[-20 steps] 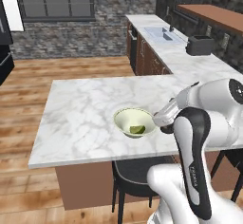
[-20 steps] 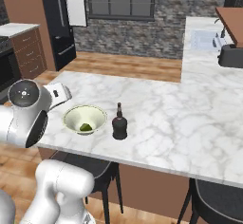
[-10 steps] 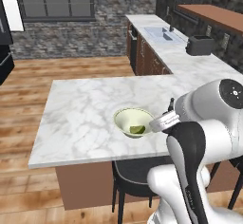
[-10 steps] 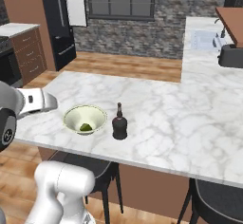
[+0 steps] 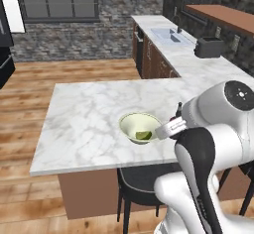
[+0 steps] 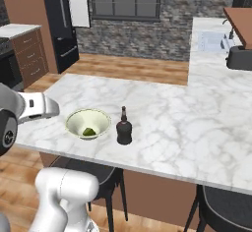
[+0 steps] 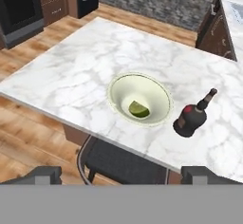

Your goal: There is a bowl on the dining counter. Grab a lemon wedge from the fridge and place it in the bowl. Then get the liquor bottle and glass cup from the cabinet and place them next to the bowl.

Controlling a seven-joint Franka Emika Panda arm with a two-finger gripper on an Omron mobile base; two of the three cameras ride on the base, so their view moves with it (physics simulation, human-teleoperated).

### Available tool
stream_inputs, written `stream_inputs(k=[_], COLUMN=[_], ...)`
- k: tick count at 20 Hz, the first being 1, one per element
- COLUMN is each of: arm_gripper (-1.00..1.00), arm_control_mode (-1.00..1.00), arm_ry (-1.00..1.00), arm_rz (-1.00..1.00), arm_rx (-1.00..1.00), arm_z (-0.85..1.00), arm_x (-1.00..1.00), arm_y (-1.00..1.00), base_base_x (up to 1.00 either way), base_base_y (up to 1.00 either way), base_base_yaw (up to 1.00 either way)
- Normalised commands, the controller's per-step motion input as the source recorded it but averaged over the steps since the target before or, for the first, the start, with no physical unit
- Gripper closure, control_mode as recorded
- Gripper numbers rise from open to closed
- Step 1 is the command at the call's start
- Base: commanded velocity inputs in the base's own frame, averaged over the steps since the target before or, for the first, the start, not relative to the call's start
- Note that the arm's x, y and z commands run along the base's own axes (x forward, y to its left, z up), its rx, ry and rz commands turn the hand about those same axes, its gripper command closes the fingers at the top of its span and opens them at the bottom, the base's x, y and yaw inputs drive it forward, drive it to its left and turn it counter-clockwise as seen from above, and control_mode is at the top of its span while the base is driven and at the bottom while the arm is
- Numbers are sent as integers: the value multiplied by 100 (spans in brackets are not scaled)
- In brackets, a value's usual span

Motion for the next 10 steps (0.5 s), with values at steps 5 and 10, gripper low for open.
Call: stream_inputs(k=[5, 10], arm_gripper=[-100, -100], arm_control_mode=[100, 100], arm_ry=[0, 0], arm_rz=[0, 0], arm_rx=[0, 0], arm_z=[0, 0], arm_x=[0, 0], arm_y=[0, 0], base_base_x=[-12, -40], base_base_y=[52, 83], base_base_yaw=[3, 16])
